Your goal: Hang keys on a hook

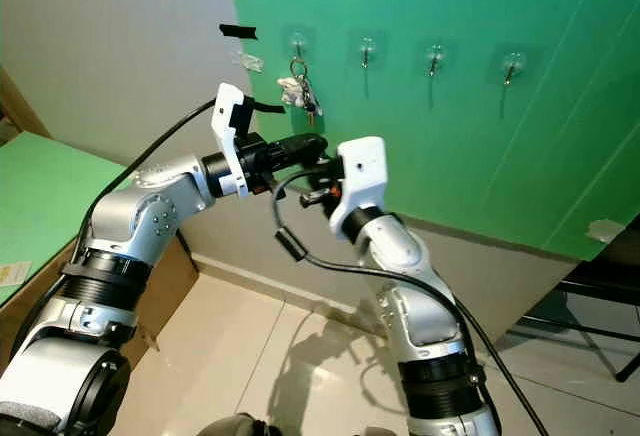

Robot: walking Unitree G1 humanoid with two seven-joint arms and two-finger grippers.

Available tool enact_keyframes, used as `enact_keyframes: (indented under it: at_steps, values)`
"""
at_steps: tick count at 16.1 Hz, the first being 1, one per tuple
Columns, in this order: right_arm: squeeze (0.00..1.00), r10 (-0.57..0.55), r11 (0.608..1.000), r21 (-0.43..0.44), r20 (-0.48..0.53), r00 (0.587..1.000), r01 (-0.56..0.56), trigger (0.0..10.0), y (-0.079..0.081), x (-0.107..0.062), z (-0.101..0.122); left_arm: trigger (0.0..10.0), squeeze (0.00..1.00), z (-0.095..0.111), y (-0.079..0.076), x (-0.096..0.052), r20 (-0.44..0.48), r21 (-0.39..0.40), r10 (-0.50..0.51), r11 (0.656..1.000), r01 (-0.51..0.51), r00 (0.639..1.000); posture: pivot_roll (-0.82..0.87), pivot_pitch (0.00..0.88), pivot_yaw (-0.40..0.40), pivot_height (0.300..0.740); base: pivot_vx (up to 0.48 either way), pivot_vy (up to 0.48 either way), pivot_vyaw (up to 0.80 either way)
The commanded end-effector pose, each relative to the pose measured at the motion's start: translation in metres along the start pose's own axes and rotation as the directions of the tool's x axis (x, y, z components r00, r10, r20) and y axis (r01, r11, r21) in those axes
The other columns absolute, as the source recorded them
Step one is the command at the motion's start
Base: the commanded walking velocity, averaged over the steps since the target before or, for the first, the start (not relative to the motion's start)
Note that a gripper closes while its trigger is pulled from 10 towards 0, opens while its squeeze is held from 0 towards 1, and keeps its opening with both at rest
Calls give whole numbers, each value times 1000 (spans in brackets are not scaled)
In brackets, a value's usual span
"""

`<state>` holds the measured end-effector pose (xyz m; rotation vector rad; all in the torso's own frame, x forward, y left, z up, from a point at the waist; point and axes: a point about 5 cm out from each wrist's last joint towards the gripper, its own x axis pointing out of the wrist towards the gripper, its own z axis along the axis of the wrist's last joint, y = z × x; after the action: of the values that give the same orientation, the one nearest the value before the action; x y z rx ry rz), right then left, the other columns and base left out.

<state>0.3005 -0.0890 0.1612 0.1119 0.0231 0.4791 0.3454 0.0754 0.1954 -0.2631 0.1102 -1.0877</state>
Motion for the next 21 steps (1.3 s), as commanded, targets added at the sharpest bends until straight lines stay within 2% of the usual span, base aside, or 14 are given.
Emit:
enact_keyframes:
  at_steps: [1,4,8,9,10,12,16,17,21]
  values:
    - [0,-15,1000,-19,15,1000,16,0,-3,2,3,10000,0,3,-3,-1,3,12,-20,1000,20,1000,-195,0,76,722,0,0,0]
    - [0,-20,1000,-22,14,1000,21,0,-4,2,2,10000,0,4,-1,-3,6,16,-10,1000,10,1000,-193,0,77,722,0,0,0]
    - [0,-16,999,-31,6,1000,16,0,-4,1,-1,10000,0,7,10,-4,16,76,105,991,-106,994,-191,0,76,722,0,0,0]
    - [0,-15,999,-30,5,1000,15,0,-4,1,-1,6000,0,9,11,-4,34,103,112,988,-115,993,-193,0,75,722,0,0,0]
    - [0,-14,999,-30,6,1000,14,0,-4,1,-1,0,0,10,12,-5,53,112,126,985,-131,991,-193,0,75,722,0,0,0]
    - [0,-10,1000,-27,11,1000,10,0,-3,1,0,0,0,9,12,-4,61,147,136,979,-144,989,-195,0,76,722,0,0,0]
    - [0,-7,1000,-26,11,1000,7,0,-3,2,-1,0,0,7,15,-2,46,165,166,971,-171,985,-193,0,76,722,0,0,0]
    - [0,-5,1000,-26,10,1000,6,0,-2,2,-1,10000,1000,6,19,-3,44,155,197,967,-202,979,-193,0,76,722,0,0,0]
    - [0,6,1000,-28,1,1000,-6,0,-1,2,-3,10000,1000,15,29,-7,97,150,271,947,-283,958,-190,0,72,722,0,0,0]
